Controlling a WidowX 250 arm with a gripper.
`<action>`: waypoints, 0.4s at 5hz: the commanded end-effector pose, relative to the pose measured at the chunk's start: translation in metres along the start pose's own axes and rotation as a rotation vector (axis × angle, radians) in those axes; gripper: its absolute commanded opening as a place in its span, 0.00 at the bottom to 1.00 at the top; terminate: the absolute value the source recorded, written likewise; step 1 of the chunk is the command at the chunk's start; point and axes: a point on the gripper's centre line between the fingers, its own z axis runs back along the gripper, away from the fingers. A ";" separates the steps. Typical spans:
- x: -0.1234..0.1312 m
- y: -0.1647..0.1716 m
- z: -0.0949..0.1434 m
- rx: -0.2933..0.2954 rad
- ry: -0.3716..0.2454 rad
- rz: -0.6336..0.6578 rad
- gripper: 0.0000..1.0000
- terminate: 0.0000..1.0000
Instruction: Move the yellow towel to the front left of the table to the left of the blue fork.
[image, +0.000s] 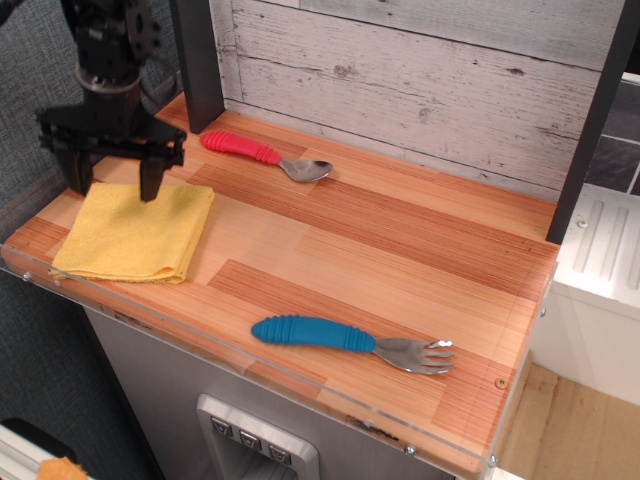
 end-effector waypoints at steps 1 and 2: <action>0.014 -0.012 0.055 -0.020 -0.116 -0.022 1.00 0.00; 0.013 -0.023 0.071 -0.052 -0.091 -0.081 1.00 0.00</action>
